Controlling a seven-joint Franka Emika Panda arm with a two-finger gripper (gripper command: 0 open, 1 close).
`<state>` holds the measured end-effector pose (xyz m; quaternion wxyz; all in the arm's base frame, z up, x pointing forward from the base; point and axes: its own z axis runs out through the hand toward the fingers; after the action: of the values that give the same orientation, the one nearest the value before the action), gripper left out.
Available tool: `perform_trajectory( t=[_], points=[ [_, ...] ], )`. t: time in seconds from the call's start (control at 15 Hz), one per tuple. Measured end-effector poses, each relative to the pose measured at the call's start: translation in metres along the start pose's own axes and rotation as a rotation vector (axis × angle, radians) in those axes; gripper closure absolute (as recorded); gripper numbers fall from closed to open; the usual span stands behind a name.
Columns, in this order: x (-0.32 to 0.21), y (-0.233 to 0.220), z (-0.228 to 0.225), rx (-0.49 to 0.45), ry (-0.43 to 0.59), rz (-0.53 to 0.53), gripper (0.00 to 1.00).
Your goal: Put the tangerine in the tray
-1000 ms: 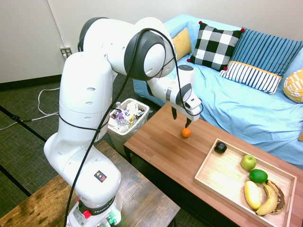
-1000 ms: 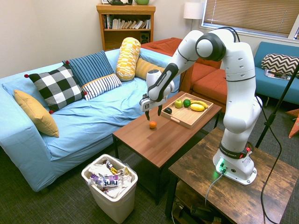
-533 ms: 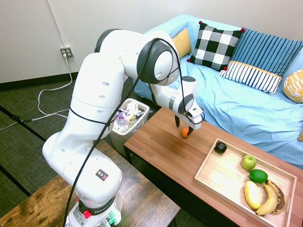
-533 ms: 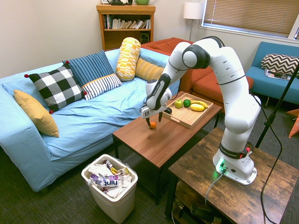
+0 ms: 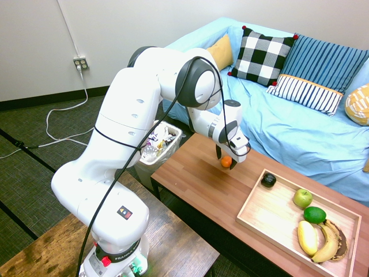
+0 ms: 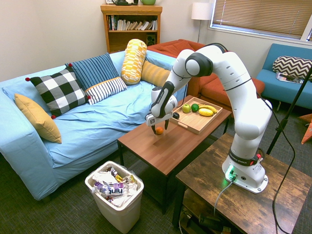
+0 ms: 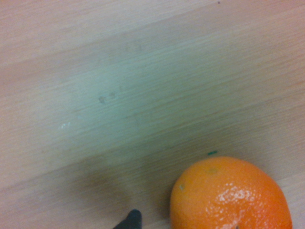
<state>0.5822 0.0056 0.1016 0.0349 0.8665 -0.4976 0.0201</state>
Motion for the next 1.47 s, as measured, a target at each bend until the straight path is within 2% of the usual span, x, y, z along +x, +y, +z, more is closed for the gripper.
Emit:
perform_trajectory(
  t=[0.87, 1.0, 1.2, 1.33, 1.47],
  points=[
    [0.004, -0.012, 0.001, 0.021, -0.005, 0.02, 1.0],
    [0.015, -0.012, -0.02, 0.038, 0.01, 0.025, 1.0],
    [0.053, -0.002, -0.081, 0.068, 0.03, 0.046, 1.0],
    [0.09, 0.023, -0.126, 0.088, 0.04, 0.074, 1.0],
    [0.126, 0.059, -0.152, 0.097, 0.047, 0.107, 1.0]
  ],
)
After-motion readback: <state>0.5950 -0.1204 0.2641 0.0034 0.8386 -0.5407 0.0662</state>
